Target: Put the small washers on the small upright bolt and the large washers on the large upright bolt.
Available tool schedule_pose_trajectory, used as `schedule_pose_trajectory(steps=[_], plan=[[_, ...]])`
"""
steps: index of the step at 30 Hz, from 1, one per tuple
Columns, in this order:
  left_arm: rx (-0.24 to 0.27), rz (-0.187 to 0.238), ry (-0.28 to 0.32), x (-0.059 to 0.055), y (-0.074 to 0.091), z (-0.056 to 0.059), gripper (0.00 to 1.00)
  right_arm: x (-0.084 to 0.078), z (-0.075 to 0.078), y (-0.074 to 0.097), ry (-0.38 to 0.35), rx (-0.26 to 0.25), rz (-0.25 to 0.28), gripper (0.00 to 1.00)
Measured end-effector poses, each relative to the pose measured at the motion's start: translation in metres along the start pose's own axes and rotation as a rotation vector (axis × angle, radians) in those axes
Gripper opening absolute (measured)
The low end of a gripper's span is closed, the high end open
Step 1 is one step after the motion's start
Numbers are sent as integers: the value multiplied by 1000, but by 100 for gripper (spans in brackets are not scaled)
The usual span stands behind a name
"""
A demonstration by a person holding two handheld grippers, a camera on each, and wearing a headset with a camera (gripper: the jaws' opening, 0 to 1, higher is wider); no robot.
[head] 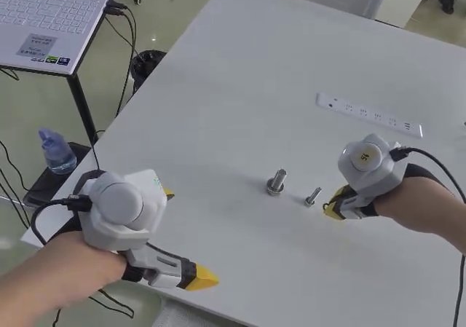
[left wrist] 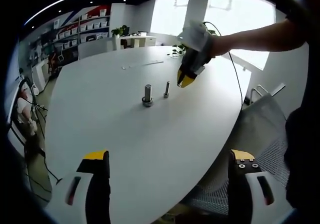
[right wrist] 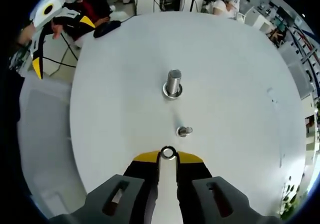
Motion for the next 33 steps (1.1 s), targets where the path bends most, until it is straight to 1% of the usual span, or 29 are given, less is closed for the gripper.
schedule_pose_trajectory(steps=[7,14,16,20,25,33], plan=[[-2,3,-4,2,1,-2,99,15,4,10,1,-15,13,13],[-5,-13,-12,0,0,-3,97,26,4,11,22,-21,10,13],[-6,-16,-15,-1,0,-3,97,27,5,11,22,-22,10,13],[-6,-6,-16,2,0,-4,95,26,8,9,21,-20,1,13],[-5,-3,-15,4,0,-5,94,27,8,7,19,-14,2,13],[-8,-11,-14,1,0,-5,93,27,8,4,22,-12,-3,13]])
Point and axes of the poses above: the centre of the closed fingertips' face, and the gripper's own axes: y roughly backward along the fingers, z roughly to its right, x roughly out of its top, the point moved 7 cm from there along y, roughly backward along the fingers, and after that the axes turned 15 degrees about x, right-handed, at the moved point
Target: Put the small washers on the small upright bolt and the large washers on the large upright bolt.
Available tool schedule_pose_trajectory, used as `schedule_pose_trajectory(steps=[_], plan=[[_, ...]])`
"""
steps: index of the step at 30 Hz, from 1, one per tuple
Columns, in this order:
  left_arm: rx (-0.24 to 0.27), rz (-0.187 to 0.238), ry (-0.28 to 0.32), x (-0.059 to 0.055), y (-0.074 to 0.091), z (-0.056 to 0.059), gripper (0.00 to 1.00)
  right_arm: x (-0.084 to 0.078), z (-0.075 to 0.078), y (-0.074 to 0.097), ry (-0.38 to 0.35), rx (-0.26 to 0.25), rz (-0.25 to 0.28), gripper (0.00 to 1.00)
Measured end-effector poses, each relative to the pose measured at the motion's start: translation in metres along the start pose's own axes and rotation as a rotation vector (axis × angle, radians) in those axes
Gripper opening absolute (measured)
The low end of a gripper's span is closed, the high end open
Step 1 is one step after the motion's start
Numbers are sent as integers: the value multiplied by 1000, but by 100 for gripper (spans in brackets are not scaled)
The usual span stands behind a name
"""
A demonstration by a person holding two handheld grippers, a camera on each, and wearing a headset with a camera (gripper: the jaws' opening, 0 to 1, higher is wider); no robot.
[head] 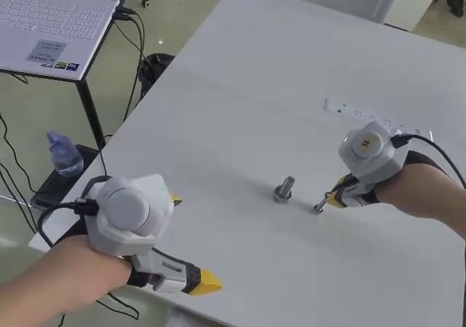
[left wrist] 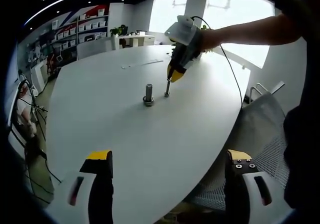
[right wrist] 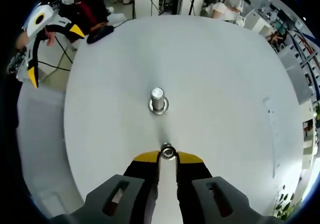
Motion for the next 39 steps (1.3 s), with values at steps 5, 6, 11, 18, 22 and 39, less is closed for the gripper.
schedule_pose_trajectory(steps=[5,6,11,18,22,39], plan=[[-1,-7,8,-3,1,-1,92,0,2,-2,-4,-4,-4,13],[-2,-7,12,-3,1,-1,92,0,2,-3,-1,-6,-8,13],[2,-6,14,-4,1,-3,91,-1,3,-8,2,-5,-22,13],[0,-6,15,-5,2,-3,91,-1,5,-15,16,-16,-36,13],[-3,-8,16,-5,1,-4,90,-3,6,-20,19,-17,-42,13],[-13,-32,13,-9,-3,-16,88,-4,12,-40,20,-2,-80,13]])
Point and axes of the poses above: the centre of the closed fingertips' face, and the gripper's own axes: y roughly backward along the fingers, z roughly to its right, x roughly out of its top, the point moved 7 cm from there along y, roughly backward along the fingers, and after that the axes turned 15 degrees about x, right-handed, at the moved point
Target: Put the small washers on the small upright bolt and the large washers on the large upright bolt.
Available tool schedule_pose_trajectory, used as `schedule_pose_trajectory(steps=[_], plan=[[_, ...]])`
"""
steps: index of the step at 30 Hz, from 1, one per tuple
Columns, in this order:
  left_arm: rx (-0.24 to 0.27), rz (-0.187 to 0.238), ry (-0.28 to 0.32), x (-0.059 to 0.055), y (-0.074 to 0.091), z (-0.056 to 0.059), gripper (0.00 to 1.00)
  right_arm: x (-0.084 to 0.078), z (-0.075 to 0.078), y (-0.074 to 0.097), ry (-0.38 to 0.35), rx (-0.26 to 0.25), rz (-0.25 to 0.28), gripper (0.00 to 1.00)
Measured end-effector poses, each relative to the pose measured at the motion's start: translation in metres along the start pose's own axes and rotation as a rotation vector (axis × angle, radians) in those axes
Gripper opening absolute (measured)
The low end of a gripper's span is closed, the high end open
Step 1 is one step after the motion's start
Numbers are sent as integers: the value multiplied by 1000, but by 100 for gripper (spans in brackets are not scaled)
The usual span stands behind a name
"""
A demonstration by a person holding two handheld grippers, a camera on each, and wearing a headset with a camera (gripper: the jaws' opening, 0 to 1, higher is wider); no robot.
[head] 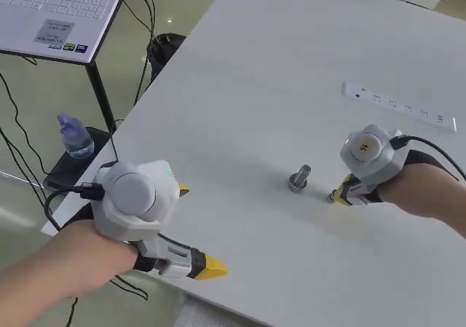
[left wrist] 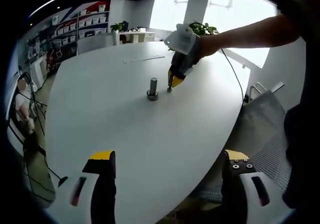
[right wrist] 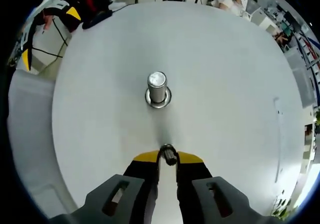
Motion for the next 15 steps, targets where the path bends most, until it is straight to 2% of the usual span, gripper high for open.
schedule_pose_trajectory(steps=[15], plan=[[-5,-14,4,-3,0,0,87,0,2,-4,-6,5,-7,13]])
Point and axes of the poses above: the centre of the closed fingertips' face, and the gripper's own axes: y roughly backward along the fingers, z roughly to its right, x roughly out of its top, the point moved 7 cm from there along y, roughly backward along the fingers, and after that the axes turned 15 degrees about x, right-handed, at the moved point
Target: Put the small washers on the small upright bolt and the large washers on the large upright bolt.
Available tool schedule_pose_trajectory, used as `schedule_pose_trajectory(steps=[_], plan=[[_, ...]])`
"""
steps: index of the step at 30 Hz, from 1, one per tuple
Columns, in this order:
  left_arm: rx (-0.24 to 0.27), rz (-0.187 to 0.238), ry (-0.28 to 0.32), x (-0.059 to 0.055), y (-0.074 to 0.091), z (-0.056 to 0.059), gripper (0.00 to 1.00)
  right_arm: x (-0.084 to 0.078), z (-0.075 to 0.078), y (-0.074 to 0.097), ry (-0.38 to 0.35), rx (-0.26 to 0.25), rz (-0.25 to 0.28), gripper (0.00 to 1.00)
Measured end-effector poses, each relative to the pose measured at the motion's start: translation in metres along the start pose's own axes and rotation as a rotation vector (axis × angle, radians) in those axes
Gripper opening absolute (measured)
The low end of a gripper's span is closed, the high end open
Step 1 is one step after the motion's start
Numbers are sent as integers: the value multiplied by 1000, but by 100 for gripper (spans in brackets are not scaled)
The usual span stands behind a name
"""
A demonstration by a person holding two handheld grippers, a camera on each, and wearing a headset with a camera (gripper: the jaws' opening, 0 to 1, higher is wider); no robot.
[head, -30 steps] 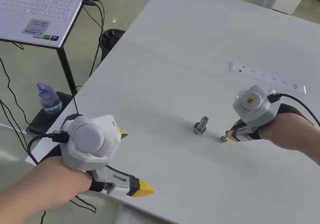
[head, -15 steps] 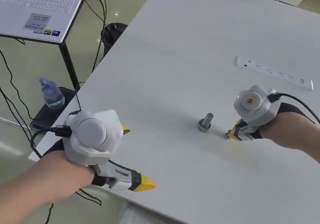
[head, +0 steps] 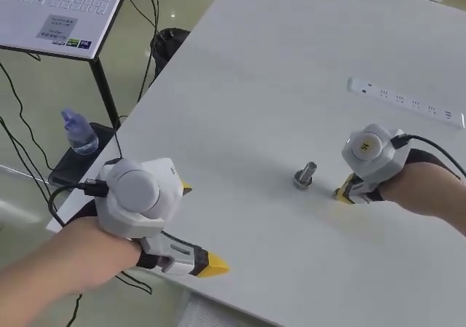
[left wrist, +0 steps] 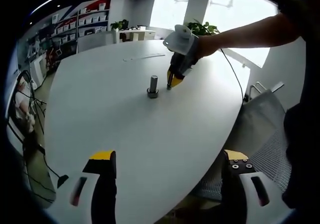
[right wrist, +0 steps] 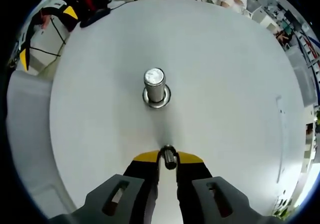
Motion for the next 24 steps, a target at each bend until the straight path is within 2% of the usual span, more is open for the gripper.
schedule_pose_trajectory(steps=[17,24], plan=[[-12,-14,-10,-2,0,4,85,0,0,0,2,6,5,13],[-14,-12,-10,-3,0,4,84,2,1,0,19,6,10,20]])
Point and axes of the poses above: the centre of the closed fingertips' face, and the gripper's own axes: y roughly backward along the fingers, z roughly to its right, x roughly out of its top, the point moved 7 cm from there along y, roughly backward along the fingers, and after that the axes turned 15 degrees about x, right-handed, at the moved point
